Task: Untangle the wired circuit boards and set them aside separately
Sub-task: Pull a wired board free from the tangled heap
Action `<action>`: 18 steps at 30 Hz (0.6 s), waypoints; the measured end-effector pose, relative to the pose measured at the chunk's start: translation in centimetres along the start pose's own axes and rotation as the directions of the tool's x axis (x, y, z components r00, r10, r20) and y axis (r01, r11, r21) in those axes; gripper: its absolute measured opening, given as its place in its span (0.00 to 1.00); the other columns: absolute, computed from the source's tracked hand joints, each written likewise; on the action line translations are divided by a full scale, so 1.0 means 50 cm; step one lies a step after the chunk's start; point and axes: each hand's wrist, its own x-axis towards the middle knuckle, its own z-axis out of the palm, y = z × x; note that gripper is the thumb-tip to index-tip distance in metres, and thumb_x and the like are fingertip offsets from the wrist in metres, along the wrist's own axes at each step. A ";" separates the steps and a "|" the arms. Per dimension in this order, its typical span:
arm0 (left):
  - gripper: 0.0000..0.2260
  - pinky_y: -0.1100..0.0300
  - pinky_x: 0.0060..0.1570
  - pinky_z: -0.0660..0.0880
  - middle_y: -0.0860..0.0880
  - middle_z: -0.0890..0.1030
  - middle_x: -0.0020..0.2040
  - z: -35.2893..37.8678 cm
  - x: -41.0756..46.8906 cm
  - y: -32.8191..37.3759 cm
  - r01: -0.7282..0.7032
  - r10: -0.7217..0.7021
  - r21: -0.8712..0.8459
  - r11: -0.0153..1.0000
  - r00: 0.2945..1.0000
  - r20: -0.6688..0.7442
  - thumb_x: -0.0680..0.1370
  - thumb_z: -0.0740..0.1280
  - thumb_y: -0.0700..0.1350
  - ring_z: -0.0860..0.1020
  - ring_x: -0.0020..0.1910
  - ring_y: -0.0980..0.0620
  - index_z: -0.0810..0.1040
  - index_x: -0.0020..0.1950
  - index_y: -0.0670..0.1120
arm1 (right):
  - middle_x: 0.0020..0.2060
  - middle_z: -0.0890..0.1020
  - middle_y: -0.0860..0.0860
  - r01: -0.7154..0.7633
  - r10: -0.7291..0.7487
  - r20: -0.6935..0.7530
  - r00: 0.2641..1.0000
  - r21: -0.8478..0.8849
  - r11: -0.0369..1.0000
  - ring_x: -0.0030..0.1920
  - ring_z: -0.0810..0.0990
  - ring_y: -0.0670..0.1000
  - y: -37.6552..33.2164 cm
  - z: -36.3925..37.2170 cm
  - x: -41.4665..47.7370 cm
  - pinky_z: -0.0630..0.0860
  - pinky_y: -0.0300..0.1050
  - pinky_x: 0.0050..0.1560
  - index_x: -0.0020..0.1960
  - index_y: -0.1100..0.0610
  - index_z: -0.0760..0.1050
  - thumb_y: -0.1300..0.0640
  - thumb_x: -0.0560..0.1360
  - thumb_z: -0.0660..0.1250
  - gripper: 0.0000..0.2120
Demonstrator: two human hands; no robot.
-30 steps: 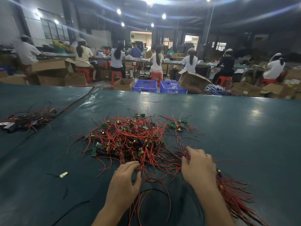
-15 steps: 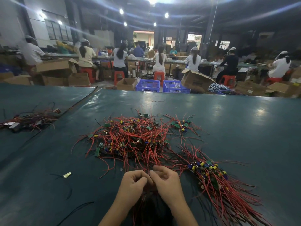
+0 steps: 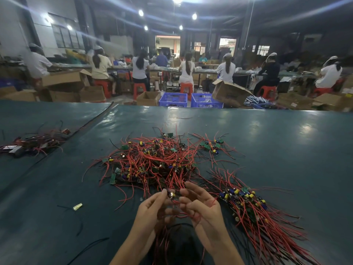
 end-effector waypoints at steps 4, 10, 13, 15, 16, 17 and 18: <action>0.07 0.62 0.27 0.76 0.40 0.79 0.38 0.007 -0.010 0.009 -0.091 0.096 -0.125 0.988 0.995 0.034 0.70 0.68 0.42 0.79 0.30 0.49 0.85 0.40 0.42 | 0.46 0.84 0.63 -0.026 0.035 -0.040 0.999 0.209 0.977 0.41 0.85 0.56 -0.008 0.004 0.001 0.83 0.43 0.38 0.56 0.67 0.79 0.67 0.68 0.65 0.17; 0.06 0.60 0.35 0.79 0.38 0.83 0.41 0.000 -0.027 0.014 -0.340 0.332 0.058 0.939 0.936 0.114 0.72 0.71 0.43 0.82 0.36 0.47 0.85 0.47 0.46 | 0.55 0.83 0.65 -0.066 0.131 -0.157 0.979 0.366 0.928 0.48 0.85 0.61 -0.014 0.009 0.000 0.82 0.55 0.47 0.62 0.61 0.77 0.35 0.74 0.58 0.32; 0.10 0.60 0.35 0.79 0.37 0.84 0.44 -0.001 -0.026 0.013 -0.385 0.377 0.068 0.920 0.920 0.105 0.71 0.73 0.45 0.83 0.37 0.45 0.84 0.51 0.46 | 0.50 0.84 0.64 -0.122 0.204 -0.218 0.954 0.337 0.933 0.43 0.86 0.60 -0.010 0.007 0.005 0.83 0.52 0.41 0.60 0.62 0.77 0.34 0.78 0.53 0.33; 0.13 0.60 0.33 0.79 0.37 0.84 0.43 -0.001 -0.019 0.010 -0.373 0.372 0.027 0.927 0.927 0.044 0.69 0.70 0.44 0.83 0.36 0.46 0.82 0.53 0.44 | 0.46 0.85 0.63 -0.179 0.247 -0.272 0.930 0.251 0.951 0.40 0.86 0.58 -0.001 0.007 0.006 0.83 0.48 0.36 0.59 0.63 0.77 0.38 0.81 0.53 0.30; 0.14 0.61 0.33 0.79 0.38 0.84 0.42 -0.002 -0.016 0.010 -0.360 0.360 0.003 0.933 0.933 0.000 0.69 0.70 0.43 0.83 0.35 0.47 0.81 0.54 0.42 | 0.43 0.86 0.62 -0.216 0.274 -0.283 0.919 0.220 0.951 0.37 0.85 0.57 0.003 0.010 0.004 0.83 0.47 0.33 0.59 0.64 0.77 0.41 0.82 0.54 0.27; 0.15 0.61 0.32 0.79 0.38 0.84 0.42 -0.004 -0.012 0.011 -0.347 0.346 -0.019 0.938 0.937 -0.042 0.69 0.69 0.42 0.83 0.35 0.47 0.81 0.54 0.40 | 0.41 0.85 0.61 -0.251 0.296 -0.286 0.911 0.181 0.951 0.36 0.85 0.56 0.008 0.014 0.002 0.82 0.46 0.31 0.59 0.64 0.78 0.46 0.83 0.56 0.23; 0.15 0.62 0.32 0.79 0.39 0.84 0.43 -0.007 -0.008 0.011 -0.337 0.334 -0.038 0.941 0.940 -0.071 0.69 0.69 0.42 0.83 0.35 0.48 0.80 0.54 0.40 | 0.39 0.85 0.60 -0.281 0.306 -0.287 0.908 0.127 0.951 0.34 0.84 0.55 0.013 0.017 0.000 0.81 0.45 0.30 0.58 0.64 0.78 0.50 0.83 0.58 0.18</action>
